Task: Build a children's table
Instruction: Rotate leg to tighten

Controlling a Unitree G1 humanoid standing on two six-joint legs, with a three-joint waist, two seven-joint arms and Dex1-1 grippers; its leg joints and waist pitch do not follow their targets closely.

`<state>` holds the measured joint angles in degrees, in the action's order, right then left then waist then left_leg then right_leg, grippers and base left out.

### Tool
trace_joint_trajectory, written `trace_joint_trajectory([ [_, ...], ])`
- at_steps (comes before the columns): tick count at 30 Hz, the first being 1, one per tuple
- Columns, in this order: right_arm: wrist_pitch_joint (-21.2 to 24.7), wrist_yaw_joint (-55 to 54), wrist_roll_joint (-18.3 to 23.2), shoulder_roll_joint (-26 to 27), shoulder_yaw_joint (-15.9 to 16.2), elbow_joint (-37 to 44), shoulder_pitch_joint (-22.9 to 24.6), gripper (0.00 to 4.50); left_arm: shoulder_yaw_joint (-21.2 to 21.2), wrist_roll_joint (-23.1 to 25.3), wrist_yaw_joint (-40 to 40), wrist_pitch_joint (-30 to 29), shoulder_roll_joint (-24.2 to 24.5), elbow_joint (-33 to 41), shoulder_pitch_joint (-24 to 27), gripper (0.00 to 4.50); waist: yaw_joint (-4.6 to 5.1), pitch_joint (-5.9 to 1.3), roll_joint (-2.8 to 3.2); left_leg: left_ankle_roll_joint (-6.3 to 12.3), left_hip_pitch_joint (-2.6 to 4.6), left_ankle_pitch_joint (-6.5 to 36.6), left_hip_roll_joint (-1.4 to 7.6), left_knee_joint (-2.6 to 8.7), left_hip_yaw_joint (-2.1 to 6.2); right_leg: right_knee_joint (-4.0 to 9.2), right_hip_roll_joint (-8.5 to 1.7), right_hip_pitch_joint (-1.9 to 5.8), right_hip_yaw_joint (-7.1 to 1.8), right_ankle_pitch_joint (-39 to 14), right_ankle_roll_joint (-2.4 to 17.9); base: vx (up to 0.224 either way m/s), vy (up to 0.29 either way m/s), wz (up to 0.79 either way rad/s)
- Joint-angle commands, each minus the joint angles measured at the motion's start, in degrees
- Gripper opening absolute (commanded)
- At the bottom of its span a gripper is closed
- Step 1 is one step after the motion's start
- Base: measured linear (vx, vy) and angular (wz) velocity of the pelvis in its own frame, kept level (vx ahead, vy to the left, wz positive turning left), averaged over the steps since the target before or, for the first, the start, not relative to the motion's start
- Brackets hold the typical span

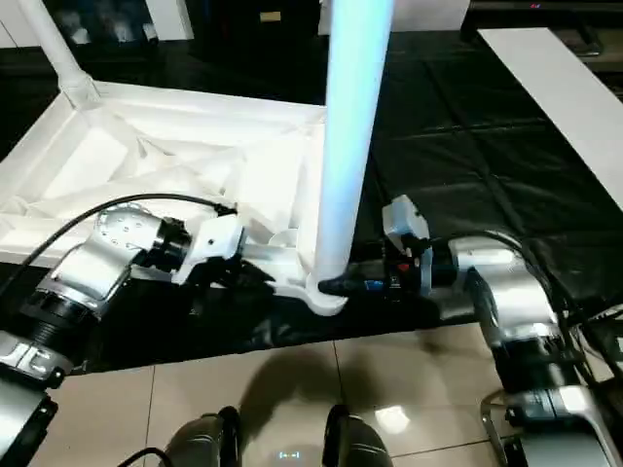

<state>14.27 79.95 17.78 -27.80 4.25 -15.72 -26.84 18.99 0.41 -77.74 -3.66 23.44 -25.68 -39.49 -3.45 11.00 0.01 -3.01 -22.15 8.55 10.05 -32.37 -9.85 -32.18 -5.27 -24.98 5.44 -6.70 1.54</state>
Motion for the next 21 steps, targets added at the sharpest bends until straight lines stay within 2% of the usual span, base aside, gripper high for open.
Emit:
trace_joint_trajectory([
  [1,3.6,-8.6,-0.7,5.2,1.8,3.9,2.0,1.97,-0.2,1.1,8.3,-4.8,-3.8,2.5,-0.2,0.0,0.54,-4.67,-0.84,4.85,1.07,14.7,2.9,3.71,0.75,4.27,-3.71,3.4,-3.13,-29.3,10.5,0.0,0.0,0.0],
  [2,4.2,-10.9,-1.1,6.2,1.5,4.7,2.4,1.97,-0.2,1.4,9.4,-5.7,-4.4,2.8,-0.2,0.0,0.72,-4.54,-0.87,4.34,1.0,15.1,2.85,3.83,0.93,4.38,-3.72,3.37,-3.04,-30.6,10.0,0.0,0.0,0.0],
  [4,8.0,-17.7,-1.6,9.6,0.7,6.3,3.1,1.97,-0.5,2.4,13.2,-8.1,-6.6,2.5,-1.0,0.0,1.4,-4.43,-1.11,2.87,1.11,17.4,2.37,3.85,1.24,5.2,-3.8,3.33,-2.64,-36.2,7.3,0.0,0.0,0.0],
  [5,8.9,-21.3,-2.1,11.7,0.9,7.8,3.7,1.96,-1.0,3.1,16.5,-9.6,-8.6,1.7,-1.8,0.0,1.96,-4.33,-0.97,2.53,0.85,17.8,2.28,3.88,1.44,5.36,-3.85,3.44,-2.51,-37.4,6.5,0.0,0.0,0.0],
  [6,9.2,-23.2,-2.6,12.7,1.1,8.3,3.9,1.96,-1.2,3.4,18.0,-10.4,-9.6,1.3,-2.2,0.0,2.11,-4.22,-1.02,2.39,0.78,18.1,2.29,3.91,1.46,5.53,-3.8,3.35,-2.46,-38.1,5.8,0.0,0.0,0.0],
  [7,9.3,-26.7,-3.8,14.5,1.2,9.0,4.1,1.96,-1.3,3.8,20.1,-11.6,-10.9,0.7,-2.7,0.0,2.2,-4.29,-0.95,2.2,1.21,18.7,2.13,3.72,1.36,5.85,-3.82,2.91,-2.42,-39.3,5.1,0.0,0.0,0.0],
  [8,9.6,-31.4,-5.1,16.9,0.8,8.9,3.9,1.96,-1.6,4.5,23.2,-12.4,-12.5,-0.4,-3.4,0.0,2.39,-4.27,-0.95,2.36,1.2,19.0,2.0,3.7,1.45,6.04,-3.92,2.94,-2.26,-40.0,4.7,0.0,0.0,0.0],
  [9,9.6,-31.4,-5.1,16.9,0.8,8.9,3.9,1.96,-1.6,4.5,23.2,-12.4,-12.5,-0.4,-3.4,0.0,2.55,-4.11,-0.96,2.38,1.07,19.1,1.96,3.77,1.41,6.22,-3.8,2.83,-2.23,-40.4,4.3,0.0,0.0,0.0],
  [10,8.9,-42.3,-8.1,22.1,-1.0,6.4,2.3,1.96,-1.6,5.6,28.0,-13.3,-15.0,-2.5,-4.6,0.0,2.84,-4.19,-0.7,2.06,1.3,19.9,1.86,3.62,1.38,6.52,-3.76,2.54,-2.04,-41.1,4.0,0.0,0.0,0.0],
  [11,8.9,-42.3,-8.1,22.1,-1.0,6.4,2.3,1.96,-1.6,5.6,28.0,-13.3,-15.0,-2.5,-4.6,0.0,2.96,-4.2,-0.74,1.79,1.4,20.3,1.79,3.59,1.49,6.64,-3.77,2.46,-1.83,-41.6,3.7,0.0,0.0,0.0],
  [12,9.0,-49.2,-9.4,25.4,-2.6,4.9,1.3,1.95,-2.0,6.6,31.3,-14.0,-16.7,-3.4,-5.3,0.0,3.25,-4.15,-0.31,1.43,1.51,21.6,1.66,3.62,1.72,6.8,-3.7,2.58,-1.44,-42.5,3.1,0.0,0.0,0.0],
  [13,9.7,-59.3,-9.2,30.5,-6.6,1.9,-0.8,1.95,-2.4,7.8,35.4,-14.0,-18.8,-5.1,-6.4,0.0,3.83,-4.21,-0.2,1.22,1.4,22.3,1.77,3.69,1.79,7.03,-3.73,2.59,-1.22,-42.2,2.9,0.0,0.0,0.0],
  [14,10.0,-61.2,-9.0,31.4,-7.4,1.3,-1.2,1.95,-2.5,8.0,36.1,-13.9,-19.1,-5.4,-6.5,0.0,3.98,-4.26,-0.14,0.9,1.39,22.8,1.78,3.73,2.0,7.09,-3.72,2.71,-0.9,-42.2,2.8,0.0,0.0,0.0],
  [15,10.0,-64.4,-8.0,33.3,-9.3,0.2,-2.0,1.95,-2.8,8.2,36.9,-13.5,-19.7,-5.9,-6.8,0.0,4.14,-4.4,0.17,0.82,1.23,23.6,1.86,3.93,2.3,7.19,-3.68,3.22,-0.49,-40.8,2.3,0.0,0.0,0.0],
  [16,9.9,-67.4,-7.2,35.3,-11.0,-0.5,-2.6,1.95,-3.2,8.3,37.4,-13.0,-20.2,-6.2,-7.1,0.0,4.38,-4.52,0.48,1.16,1.28,24.3,2.29,4.26,2.35,7.08,-3.71,3.27,-0.58,-37.5,3.0,0.0,0.0,0.0],
  [17,9.7,-68.0,-7.2,35.7,-11.2,-0.7,-2.7,2.3,-3.2,8.2,37.3,-12.8,-20.3,-6.3,-7.2,0.0,4.49,-4.46,0.51,1.35,1.44,24.9,2.37,4.4,2.31,7.19,-3.6,3.15,-0.56,-36.2,3.3,0.0,0.0,0.0],
  [18,9.5,-68.7,-7.5,36.1,-11.3,-0.8,-2.8,2.3,-3.2,8.3,37.2,-12.2,-20.1,-6.4,-7.3,0.0,4.59,-4.29,0.54,1.4,1.85,26.8,2.42,4.56,2.23,7.26,-3.48,2.88,-0.55,-34.6,4.0,0.0,0.0,0.0],
  [19,9.4,-68.7,-7.6,36.1,-11.3,-0.8,-2.8,2.51,-3.2,8.3,37.1,-12.2,-20.1,-6.4,-7.3,0.0,4.63,-4.17,0.57,1.34,2.06,27.8,2.42,4.63,2.2,7.28,-3.5,2.79,-0.57,-34.3,4.2,0.0,0.0,0.0],
  [20,9.1,-69.0,-8.1,36.4,-11.4,-0.6,-2.6,2.68,-3.0,8.4,36.2,-11.3,-19.4,-6.4,-7.2,0.0,4.85,-4.06,0.54,1.2,2.08,29.1,2.45,4.78,2.32,7.2,-3.59,3.05,-0.5,-34.1,4.5,0.0,0.0,0.0],
  [21,8.9,-69.0,-8.2,36.5,-11.6,-0.3,-2.5,2.73,-2.8,8.5,35.6,-10.5,-18.9,-6.3,-7.1,0.0,4.9,-4.39,0.51,1.08,1.83,29.0,2.47,4.83,2.39,7.0,-3.77,3.47,-0.62,-33.5,4.7,0.0,0.0,0.0],
])
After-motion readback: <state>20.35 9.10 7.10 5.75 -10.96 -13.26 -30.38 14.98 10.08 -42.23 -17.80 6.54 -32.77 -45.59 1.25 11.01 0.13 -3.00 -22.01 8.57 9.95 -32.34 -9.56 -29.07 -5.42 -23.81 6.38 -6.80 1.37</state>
